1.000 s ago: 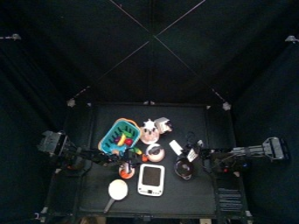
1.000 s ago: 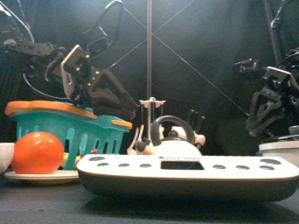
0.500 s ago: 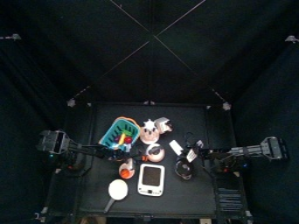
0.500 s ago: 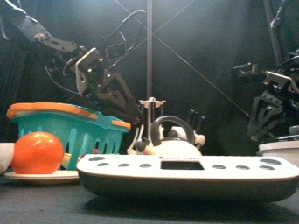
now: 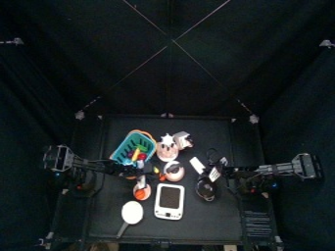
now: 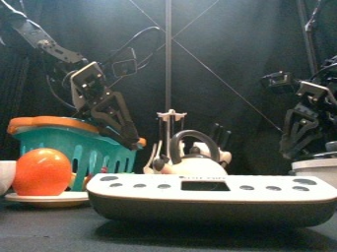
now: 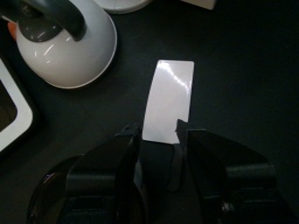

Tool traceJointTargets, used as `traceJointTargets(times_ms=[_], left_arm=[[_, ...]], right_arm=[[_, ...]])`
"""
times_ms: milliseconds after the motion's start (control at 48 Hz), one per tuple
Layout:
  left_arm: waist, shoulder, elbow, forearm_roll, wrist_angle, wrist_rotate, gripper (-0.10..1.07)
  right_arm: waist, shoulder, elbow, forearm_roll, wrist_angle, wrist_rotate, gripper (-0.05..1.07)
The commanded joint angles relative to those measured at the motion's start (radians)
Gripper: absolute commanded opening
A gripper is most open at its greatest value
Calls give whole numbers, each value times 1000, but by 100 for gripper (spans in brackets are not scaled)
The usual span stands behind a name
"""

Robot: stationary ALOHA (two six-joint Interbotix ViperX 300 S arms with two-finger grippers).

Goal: Grab carrot bottom

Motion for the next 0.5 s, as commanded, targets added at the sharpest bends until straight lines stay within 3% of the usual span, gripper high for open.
traceJointTargets(times_ms=[0, 188, 333, 479], left_arm=[[20, -26, 5, 15, -3, -3, 80], [80, -89, 57, 46, -6, -2, 80], [78, -89, 44, 66, -25, -2, 80], [34, -18, -17, 69, -31, -2, 80]], right_arm=[[-2, -3, -14, -5, -5, -2, 77], [-2, -3, -14, -2, -5, -2, 77], [-3, -3, -15, -6, -5, -2, 77], [-5, -3, -17, -8, -5, -2, 77]])
